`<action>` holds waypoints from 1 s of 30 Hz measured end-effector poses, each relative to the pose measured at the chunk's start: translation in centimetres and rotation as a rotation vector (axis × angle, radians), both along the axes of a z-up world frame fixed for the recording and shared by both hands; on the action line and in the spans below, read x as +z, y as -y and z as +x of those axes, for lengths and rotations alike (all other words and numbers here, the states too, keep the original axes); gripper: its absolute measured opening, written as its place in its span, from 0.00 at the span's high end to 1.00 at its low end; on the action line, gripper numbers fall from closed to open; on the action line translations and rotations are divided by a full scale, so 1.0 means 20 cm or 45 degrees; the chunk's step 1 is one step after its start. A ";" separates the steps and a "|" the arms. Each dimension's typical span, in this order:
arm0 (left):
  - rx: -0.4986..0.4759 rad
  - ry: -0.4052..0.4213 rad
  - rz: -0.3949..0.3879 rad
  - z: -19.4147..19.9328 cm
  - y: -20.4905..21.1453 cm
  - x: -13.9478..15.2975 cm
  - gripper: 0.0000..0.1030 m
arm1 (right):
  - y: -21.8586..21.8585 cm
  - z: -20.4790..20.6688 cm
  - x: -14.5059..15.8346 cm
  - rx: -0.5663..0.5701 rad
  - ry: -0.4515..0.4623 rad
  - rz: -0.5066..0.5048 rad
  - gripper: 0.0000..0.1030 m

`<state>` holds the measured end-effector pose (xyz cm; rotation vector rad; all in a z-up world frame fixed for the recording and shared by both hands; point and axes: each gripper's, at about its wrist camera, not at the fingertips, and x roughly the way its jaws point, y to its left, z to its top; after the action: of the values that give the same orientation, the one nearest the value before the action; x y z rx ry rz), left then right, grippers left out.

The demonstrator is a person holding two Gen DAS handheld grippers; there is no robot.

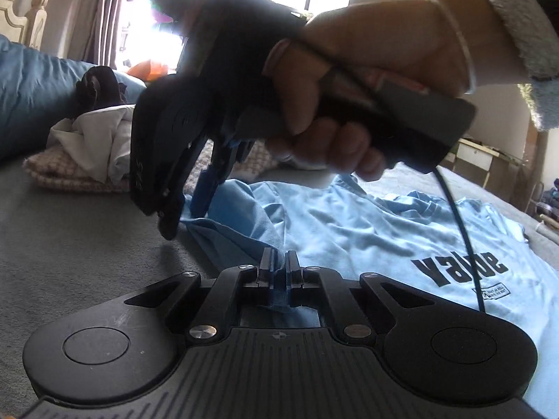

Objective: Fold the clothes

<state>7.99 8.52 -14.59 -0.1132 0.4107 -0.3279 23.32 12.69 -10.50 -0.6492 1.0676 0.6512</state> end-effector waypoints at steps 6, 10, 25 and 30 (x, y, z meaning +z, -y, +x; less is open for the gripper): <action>-0.003 0.006 0.006 -0.01 0.01 0.00 0.96 | 0.24 0.12 0.05 -0.264 -0.090 0.271 0.96; 0.008 0.008 0.005 -0.01 0.01 0.00 0.96 | 0.45 0.18 0.09 -0.473 -0.184 0.565 0.97; 0.396 -0.318 -0.765 0.04 -0.48 -0.07 0.97 | 0.22 0.15 0.19 -0.269 -0.093 0.747 0.97; 0.510 -0.412 -0.954 0.00 -0.60 -0.17 0.96 | 0.08 0.13 0.13 -0.220 -0.071 0.685 0.97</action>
<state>7.98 20.50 -17.90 -0.9784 0.5556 -0.0501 26.02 11.04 -7.88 -0.0727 0.9320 0.7676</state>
